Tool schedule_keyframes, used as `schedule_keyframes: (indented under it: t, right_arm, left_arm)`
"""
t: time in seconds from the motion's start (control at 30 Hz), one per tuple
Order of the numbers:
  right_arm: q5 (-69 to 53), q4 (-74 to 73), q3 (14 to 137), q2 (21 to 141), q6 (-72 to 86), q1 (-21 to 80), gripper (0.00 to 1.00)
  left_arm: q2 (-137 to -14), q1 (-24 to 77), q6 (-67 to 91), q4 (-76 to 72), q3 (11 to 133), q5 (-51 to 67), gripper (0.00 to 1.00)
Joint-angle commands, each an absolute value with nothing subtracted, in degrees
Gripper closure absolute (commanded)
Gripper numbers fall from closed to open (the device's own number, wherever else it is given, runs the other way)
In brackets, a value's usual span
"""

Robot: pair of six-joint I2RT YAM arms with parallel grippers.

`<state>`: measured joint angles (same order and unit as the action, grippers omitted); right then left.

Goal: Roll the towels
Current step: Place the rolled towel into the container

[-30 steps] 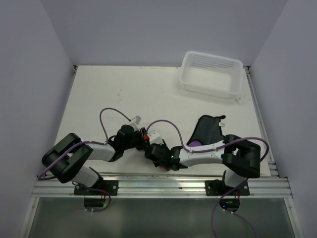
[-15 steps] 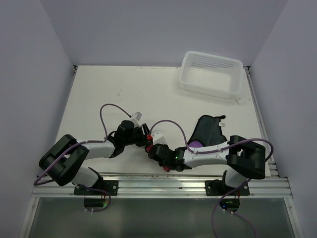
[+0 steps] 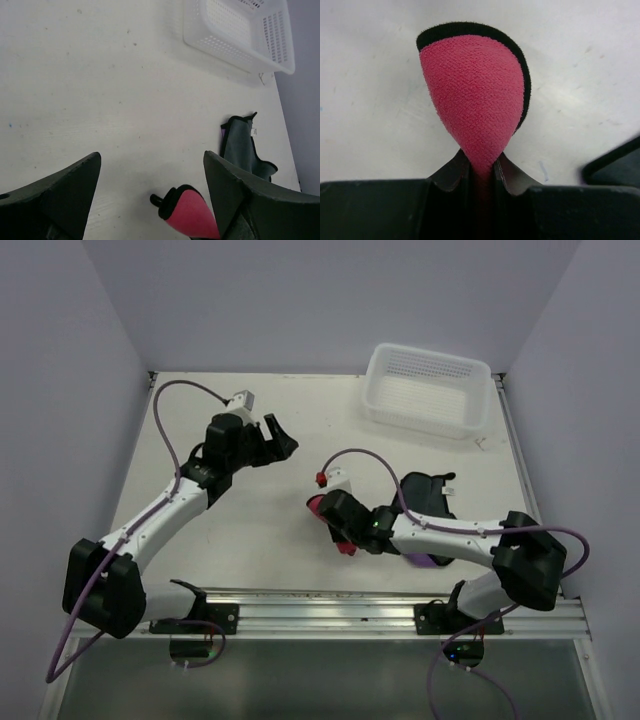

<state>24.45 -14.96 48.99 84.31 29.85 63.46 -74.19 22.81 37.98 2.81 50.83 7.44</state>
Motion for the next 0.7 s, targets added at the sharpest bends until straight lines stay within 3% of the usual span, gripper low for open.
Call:
schedule_keyframes:
  t: [0.0,0.23,0.43,0.67]
  right_arm:
    - [21.19,-16.61,55.88,82.18,24.63,56.71,1.0]
    - [17.58,-20.21,72.58,89.02,18.37,39.76,1.0]
    - [19.42,-23.54,91.91,99.91,16.35,29.82,1.0]
    - [21.18,-25.05,109.93,113.27,18.19,21.8,1.0]
  left_arm:
    - [-72.42,22.24,30.51,12.38,56.59,1.07,0.12]
    - [-72.33,22.06,25.31,14.59,57.49,-5.79,0.0]
    - [-71.37,20.13,26.45,14.32,54.32,-14.15,0.0]
    - [-77.16,16.61,27.95,18.46,57.04,-10.39,0.0]
